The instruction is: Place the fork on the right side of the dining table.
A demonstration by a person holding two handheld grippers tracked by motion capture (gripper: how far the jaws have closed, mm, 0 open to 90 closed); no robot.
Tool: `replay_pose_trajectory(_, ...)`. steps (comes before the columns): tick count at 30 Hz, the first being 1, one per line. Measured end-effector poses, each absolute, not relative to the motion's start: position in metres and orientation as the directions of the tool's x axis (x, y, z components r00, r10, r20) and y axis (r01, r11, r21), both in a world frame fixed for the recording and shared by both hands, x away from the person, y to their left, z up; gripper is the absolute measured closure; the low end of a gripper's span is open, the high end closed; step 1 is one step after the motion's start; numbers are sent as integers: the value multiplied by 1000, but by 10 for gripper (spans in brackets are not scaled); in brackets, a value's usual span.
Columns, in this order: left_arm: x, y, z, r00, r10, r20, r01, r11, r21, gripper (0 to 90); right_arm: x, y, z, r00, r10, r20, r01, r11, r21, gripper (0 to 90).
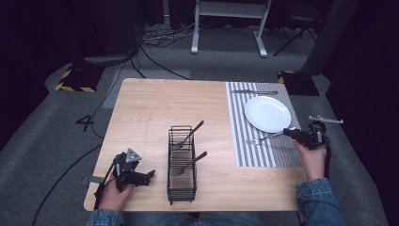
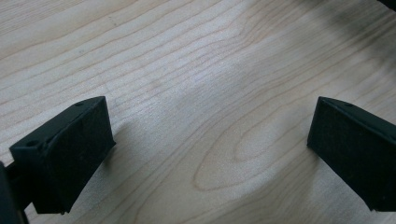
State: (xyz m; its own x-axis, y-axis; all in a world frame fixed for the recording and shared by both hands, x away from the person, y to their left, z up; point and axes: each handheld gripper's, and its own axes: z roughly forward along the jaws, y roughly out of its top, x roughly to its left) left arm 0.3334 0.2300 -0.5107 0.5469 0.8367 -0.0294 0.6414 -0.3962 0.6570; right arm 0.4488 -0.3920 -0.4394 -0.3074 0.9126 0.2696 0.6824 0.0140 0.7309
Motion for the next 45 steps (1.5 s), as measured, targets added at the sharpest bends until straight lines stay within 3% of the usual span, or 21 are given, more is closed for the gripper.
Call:
replay_pose_trajectory(23, 333, 230, -511, 547, 837, -29, 641, -396, 657, 3, 450, -401, -452, -292, 910, 293, 713, 3, 701, 525)
replay_pose_trajectory(38, 333, 230, -511, 546, 837, -29, 642, -396, 657, 2, 454, -424, -464, -185, 927, 326, 726, -95, 681, 474)
replay_pose_trajectory(45, 333, 230, -511, 546, 837, -29, 642, -396, 657, 2, 446, -420, -456, -219, 923, 316, 698, -78, 712, 468)
